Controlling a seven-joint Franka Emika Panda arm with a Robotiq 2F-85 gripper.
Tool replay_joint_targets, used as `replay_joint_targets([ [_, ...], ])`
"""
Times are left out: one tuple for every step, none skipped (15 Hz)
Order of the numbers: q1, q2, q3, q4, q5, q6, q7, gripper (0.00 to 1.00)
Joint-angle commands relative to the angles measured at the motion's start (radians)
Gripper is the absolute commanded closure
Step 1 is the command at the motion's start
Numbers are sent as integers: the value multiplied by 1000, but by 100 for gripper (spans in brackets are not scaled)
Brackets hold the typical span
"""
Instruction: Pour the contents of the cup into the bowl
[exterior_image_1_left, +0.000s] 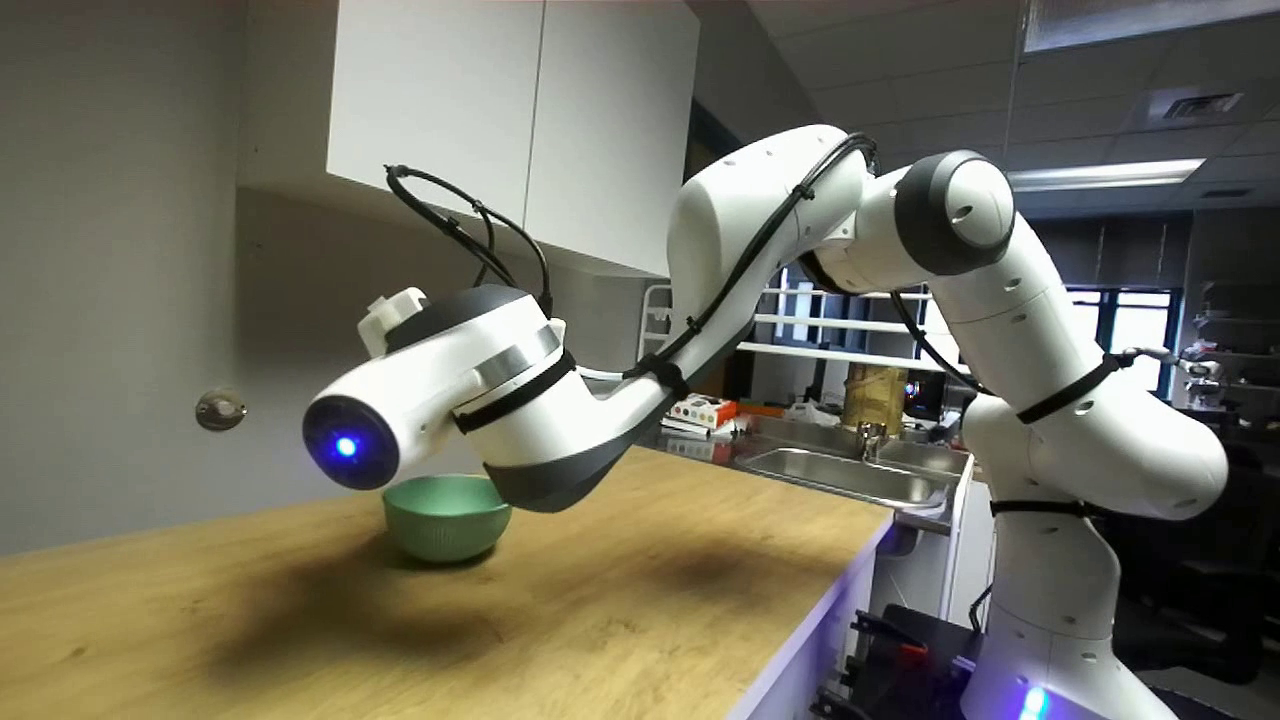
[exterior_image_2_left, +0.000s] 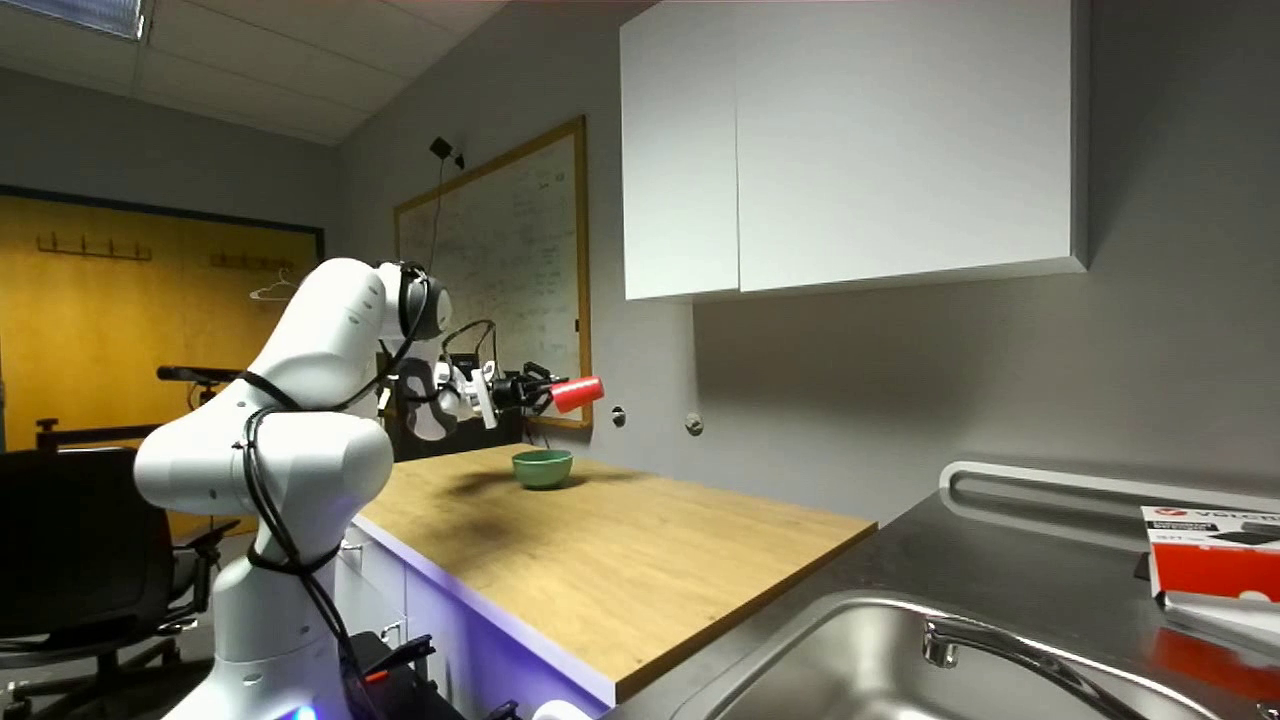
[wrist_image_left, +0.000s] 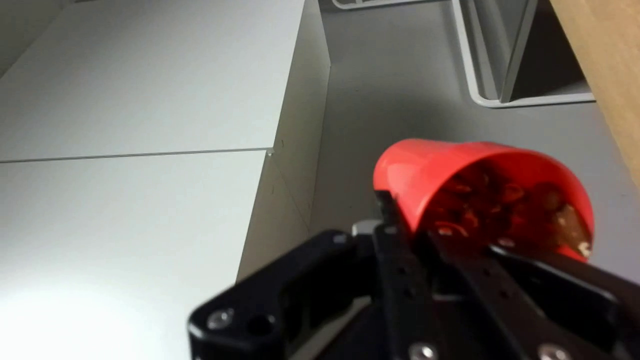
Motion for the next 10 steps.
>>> replay_joint_targets([
  [-20,-64,30,-94,-58,-34,33,98],
  [-21,-70,36,-104,-65,-45,38,98],
  [-24,-75,42,-114,-71,-55,44,98],
  [-26,-78,48,-122,-75,-64,49,98],
  [-33,-93,52,-142,-78,-66,54,98],
  [-38,-100,58,-154,-80,-72,59,98],
  [-44,-112,63,-172,-82,-74,64,98],
  [-52,-119,67,-186,-84,-75,68,98],
  [-57,-126,71,-197,-88,-77,70,98],
  [-63,-134,75,-210,-90,-77,73,98],
])
